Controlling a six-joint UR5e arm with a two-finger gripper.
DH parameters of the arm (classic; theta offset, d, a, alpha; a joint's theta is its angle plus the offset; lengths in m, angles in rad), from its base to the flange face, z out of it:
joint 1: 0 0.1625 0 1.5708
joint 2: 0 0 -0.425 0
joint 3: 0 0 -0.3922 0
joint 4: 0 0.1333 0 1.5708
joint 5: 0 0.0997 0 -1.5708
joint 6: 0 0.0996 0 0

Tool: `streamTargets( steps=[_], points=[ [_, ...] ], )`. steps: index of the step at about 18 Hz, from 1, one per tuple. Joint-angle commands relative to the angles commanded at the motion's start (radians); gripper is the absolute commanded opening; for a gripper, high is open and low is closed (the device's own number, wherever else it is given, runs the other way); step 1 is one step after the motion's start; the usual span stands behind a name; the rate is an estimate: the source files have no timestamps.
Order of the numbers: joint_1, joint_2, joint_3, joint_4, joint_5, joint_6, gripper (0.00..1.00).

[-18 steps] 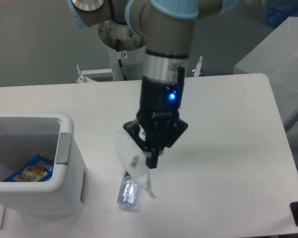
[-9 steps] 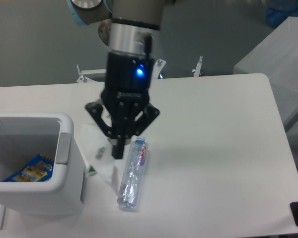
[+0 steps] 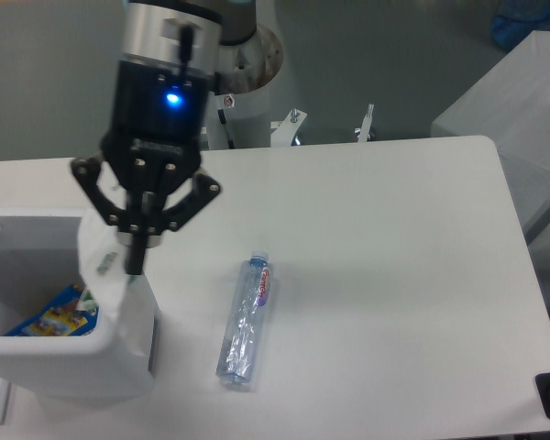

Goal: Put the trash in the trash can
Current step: 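Lift the plastic bag and carry it over the white bin, then lower the bag into the bin and open the gripper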

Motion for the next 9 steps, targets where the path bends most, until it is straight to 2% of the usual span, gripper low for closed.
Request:
streamTargets(
  steps=[9],
  points=[
    [-0.083, -0.002, -0.064, 0.0, 0.003, 0.006, 0.04]
  ],
)
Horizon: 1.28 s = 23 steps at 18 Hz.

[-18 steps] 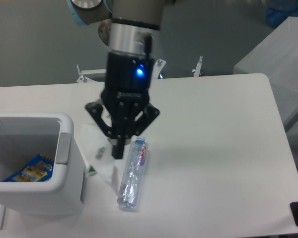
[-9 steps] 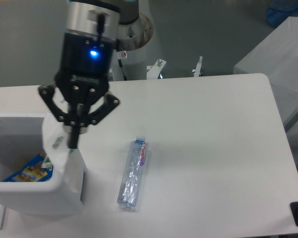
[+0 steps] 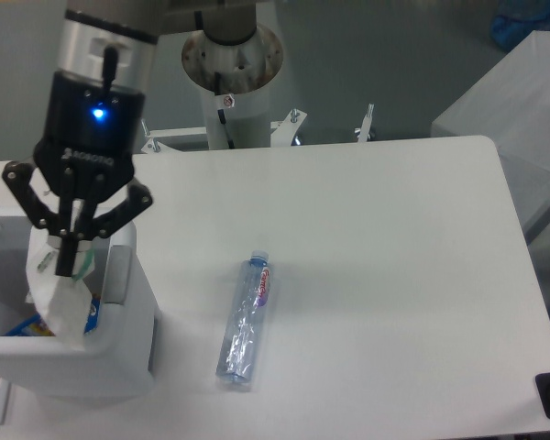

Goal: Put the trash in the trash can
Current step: 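Lower the bag into the bin and open the gripper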

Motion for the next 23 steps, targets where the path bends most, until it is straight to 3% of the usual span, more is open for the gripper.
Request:
streamTargets(
  steps=[9, 11, 13, 14, 16, 20, 22, 23],
  points=[
    [-0.055, -0.008, -0.097, 0.002, 0.003, 0.006, 0.05],
    [-0.057, -0.006, -0.114, 0.003, 0.005, 0.021, 0.14],
    [-0.057, -0.005, -0.12, 0.002, 0.005, 0.04, 0.16],
    [-0.058, -0.006, -0.126, 0.0, 0.005, 0.041, 0.21],
    [-0.06, -0.009, -0.132, 0.003, 0.005, 0.051, 0.48],
    [-0.058, -0.015, -0.114, 0.003, 0.011, 0.078, 0.7],
    [-0.058, -0.024, -0.072, 0.003, 0.029, 0.08, 0.83],
    [-0.055, -0.031, -0.046, 0.002, 0.04, 0.078, 0.84]
  ],
)
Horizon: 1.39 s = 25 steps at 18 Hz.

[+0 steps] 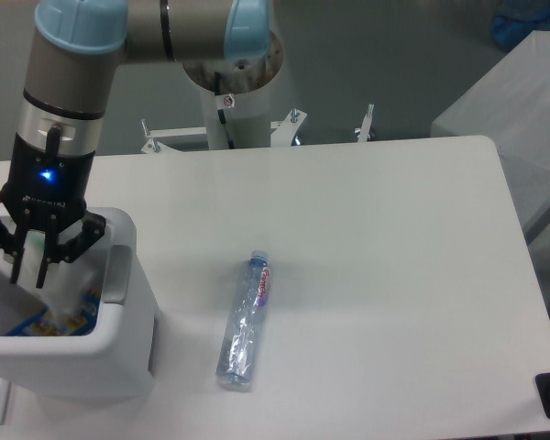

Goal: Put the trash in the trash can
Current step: 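Lower the bag into the bin and open the gripper, then move the open gripper back over the clear water bottle and lower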

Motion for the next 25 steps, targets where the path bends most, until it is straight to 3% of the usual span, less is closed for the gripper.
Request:
streamTargets(
  steps=[5, 9, 15, 19, 21, 25],
  points=[
    [0.093, 0.018, 0.063, -0.002, 0.014, 0.0, 0.92],
    [0.244, 0.038, 0.039, 0.001, 0.015, 0.003, 0.97],
    [0.402, -0.009, 0.025, -0.002, 0.022, 0.101, 1.0],
    [0.417, -0.077, 0.022, 0.008, 0.119, 0.127, 1.0],
    [0.417, -0.11, 0.026, 0.049, 0.164, 0.126, 1.0],
    [0.414, -0.132, 0.017, 0.052, 0.219, 0.12, 1.0]
  ],
)
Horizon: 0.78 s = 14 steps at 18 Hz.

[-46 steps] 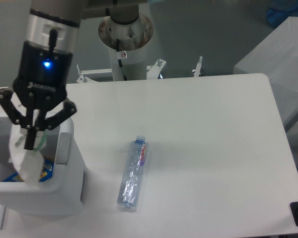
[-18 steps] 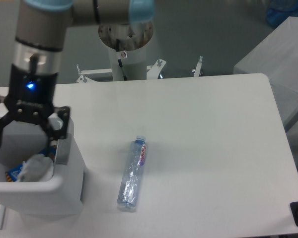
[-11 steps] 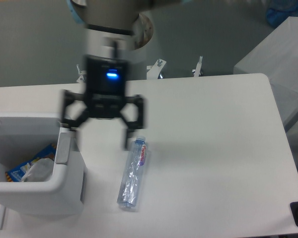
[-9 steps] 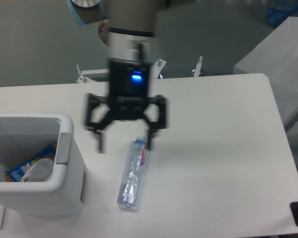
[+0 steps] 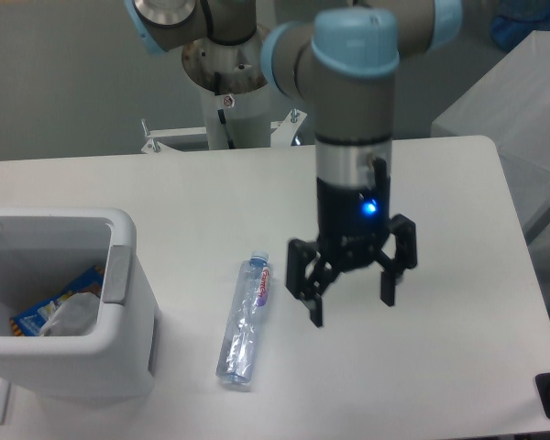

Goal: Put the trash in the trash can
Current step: 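Move the open gripper back over the clear water bottle and lower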

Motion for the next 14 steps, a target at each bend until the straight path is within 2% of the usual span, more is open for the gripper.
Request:
streamTargets(
  steps=[4, 7, 10, 14],
  points=[
    [-0.002, -0.018, -0.025, -0.006, 0.008, 0.015, 1.0],
    [-0.002, -0.035, -0.035, -0.02, 0.008, 0.128, 1.0],
    [0.003, -0.023, -0.063, -0.081, 0.006, 0.28, 1.0],
    [0.005, -0.034, -0.057, -0.077, 0.008, 0.331, 1.0]
  ],
)
